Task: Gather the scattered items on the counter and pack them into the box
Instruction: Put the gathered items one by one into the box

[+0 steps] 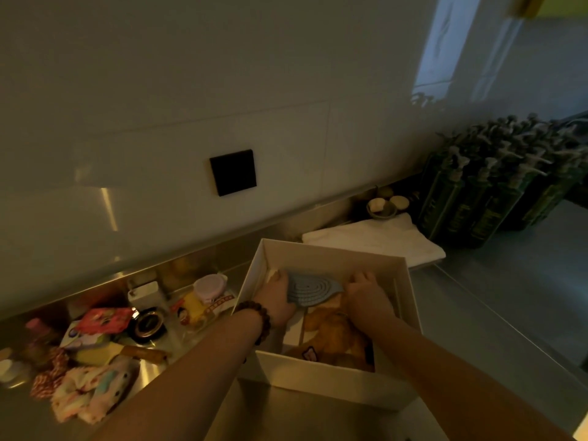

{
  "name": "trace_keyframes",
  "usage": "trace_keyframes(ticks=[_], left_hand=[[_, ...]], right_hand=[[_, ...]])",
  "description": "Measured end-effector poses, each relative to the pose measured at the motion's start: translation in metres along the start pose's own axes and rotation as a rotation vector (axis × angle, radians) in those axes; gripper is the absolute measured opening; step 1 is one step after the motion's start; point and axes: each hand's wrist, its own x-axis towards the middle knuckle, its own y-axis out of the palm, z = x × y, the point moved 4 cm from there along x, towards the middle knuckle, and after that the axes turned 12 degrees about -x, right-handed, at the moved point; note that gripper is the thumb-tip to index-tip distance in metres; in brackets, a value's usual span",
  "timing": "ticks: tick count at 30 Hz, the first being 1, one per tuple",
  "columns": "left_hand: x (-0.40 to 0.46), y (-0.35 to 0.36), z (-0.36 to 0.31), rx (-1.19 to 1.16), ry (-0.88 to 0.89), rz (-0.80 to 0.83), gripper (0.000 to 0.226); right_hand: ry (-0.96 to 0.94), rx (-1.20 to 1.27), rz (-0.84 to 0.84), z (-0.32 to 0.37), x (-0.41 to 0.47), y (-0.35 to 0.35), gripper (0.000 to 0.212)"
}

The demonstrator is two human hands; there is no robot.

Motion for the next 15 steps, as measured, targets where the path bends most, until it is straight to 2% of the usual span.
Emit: trace_keyframes(ticks=[4,9,12,15], left_hand=[[0.003,0.004,0.005,0.213,-0.044,0.028,0.081],[-0.003,0.005,0.007,0.341,-0.096,0.081,0.099],[-0.008,-0.001,-0.003,0.281,-0.044,0.029,0.092],[-0.018,-0.012,-0.016,0.206,0.027,0.006,0.072]], right_hand=[[-0.071,0.073,0.163,0.008,-0.003,0.013,0.067],[-0.105,0.098,0.150,0.005,-0.009,0.011,0.069],[-0.110,0.124,0.117,0.003,-0.015,0.009,0.068],[-0.088,0.173,0.112,0.006,-0.020,0.002,0.067]])
